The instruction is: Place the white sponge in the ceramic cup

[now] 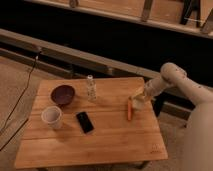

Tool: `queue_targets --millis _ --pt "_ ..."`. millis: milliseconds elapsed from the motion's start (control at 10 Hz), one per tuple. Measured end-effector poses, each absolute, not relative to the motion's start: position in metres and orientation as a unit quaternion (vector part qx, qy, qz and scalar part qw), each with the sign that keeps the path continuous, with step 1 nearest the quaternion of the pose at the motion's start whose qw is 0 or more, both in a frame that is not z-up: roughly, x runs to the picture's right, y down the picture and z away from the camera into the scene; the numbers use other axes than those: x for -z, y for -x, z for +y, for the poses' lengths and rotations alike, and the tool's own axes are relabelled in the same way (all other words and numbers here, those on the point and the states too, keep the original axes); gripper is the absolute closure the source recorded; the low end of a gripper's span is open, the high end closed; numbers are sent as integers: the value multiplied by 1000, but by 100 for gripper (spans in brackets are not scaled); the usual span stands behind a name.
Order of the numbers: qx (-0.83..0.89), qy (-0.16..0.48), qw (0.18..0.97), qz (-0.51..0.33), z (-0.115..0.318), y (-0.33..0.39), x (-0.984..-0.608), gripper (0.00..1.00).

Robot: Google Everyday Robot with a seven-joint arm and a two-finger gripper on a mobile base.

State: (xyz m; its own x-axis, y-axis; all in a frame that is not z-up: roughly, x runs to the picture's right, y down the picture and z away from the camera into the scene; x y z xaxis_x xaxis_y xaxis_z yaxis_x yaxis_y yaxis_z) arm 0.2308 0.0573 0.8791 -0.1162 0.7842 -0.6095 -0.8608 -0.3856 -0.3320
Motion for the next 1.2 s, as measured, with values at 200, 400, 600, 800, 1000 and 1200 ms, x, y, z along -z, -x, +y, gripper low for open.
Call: queue_targets --millis 200,400,600,800,1000,1200 --pt "-753 363 547 42 49 -243 -872 100" --pt "-756 362 544 26 37 -254 -863 100" --pt "-758 362 542 11 26 -264 -859 100" --pt "-761 362 538 -5 15 -274 -860 100" --pt "-766 361 532 -23 2 -287 -862 100" --pt "-768 355 532 -34 -8 -296 -864 100"
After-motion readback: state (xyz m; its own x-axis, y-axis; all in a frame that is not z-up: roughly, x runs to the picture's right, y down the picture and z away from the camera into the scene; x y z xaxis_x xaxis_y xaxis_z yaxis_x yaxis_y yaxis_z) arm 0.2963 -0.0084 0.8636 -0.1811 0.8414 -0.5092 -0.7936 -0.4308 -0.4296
